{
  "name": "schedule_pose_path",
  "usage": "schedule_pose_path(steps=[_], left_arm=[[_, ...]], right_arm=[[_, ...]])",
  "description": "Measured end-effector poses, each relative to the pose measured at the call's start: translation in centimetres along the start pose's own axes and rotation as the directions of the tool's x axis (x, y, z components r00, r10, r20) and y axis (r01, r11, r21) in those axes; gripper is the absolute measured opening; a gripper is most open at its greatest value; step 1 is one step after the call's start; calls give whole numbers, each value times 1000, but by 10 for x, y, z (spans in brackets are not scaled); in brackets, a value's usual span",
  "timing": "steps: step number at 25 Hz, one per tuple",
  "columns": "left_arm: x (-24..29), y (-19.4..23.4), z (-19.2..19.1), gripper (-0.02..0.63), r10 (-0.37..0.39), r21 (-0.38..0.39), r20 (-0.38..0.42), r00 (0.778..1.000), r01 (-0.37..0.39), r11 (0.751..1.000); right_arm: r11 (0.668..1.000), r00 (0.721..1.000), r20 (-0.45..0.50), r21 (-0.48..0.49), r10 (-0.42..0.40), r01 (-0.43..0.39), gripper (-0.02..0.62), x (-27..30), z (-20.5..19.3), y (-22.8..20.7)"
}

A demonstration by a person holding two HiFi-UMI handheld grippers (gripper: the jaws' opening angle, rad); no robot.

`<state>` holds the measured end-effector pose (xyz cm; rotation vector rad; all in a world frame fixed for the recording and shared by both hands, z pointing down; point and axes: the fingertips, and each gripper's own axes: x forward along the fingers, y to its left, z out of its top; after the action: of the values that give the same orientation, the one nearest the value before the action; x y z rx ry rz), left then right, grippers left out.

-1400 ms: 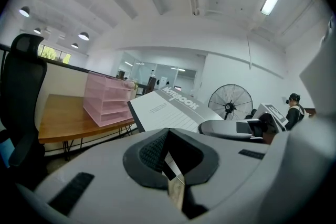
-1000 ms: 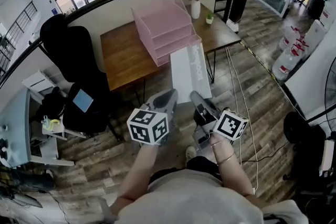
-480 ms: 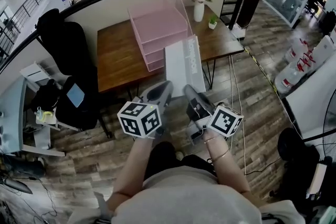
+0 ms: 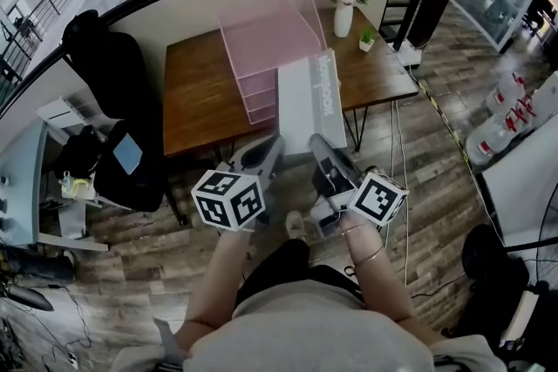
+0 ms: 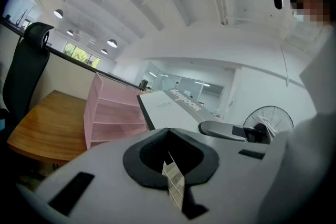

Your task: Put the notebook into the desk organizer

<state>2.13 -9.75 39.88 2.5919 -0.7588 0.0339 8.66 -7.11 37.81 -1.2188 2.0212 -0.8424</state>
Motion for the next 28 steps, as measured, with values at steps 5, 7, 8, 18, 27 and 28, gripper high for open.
schedule_pose_path(steps=[5,7,8,18,27,28], left_arm=[[13,23,11,11,20,-27,16,1000,-20,999],[21,32,18,11,34,-31,27,999,-33,999],[25,37,21,11,42,-31,30,999,-41,999],[57,78,44,11,93,-43,48,995,-91,995],[82,108,52,11,113,-29,32,993,-113,993],[84,112,53,11,115,-33,32,993,-114,993]], right_arm=[[1000,999,-22,-1,24,-24,8,32,8,-9],[1000,999,-39,-9,26,-26,8,45,13,-14],[1000,999,-47,-11,22,-23,8,50,15,-17],[999,992,-122,1,35,-36,8,106,25,-44],[999,984,-175,39,37,-30,9,147,23,-67],[998,984,-176,50,38,-30,11,151,22,-69]])
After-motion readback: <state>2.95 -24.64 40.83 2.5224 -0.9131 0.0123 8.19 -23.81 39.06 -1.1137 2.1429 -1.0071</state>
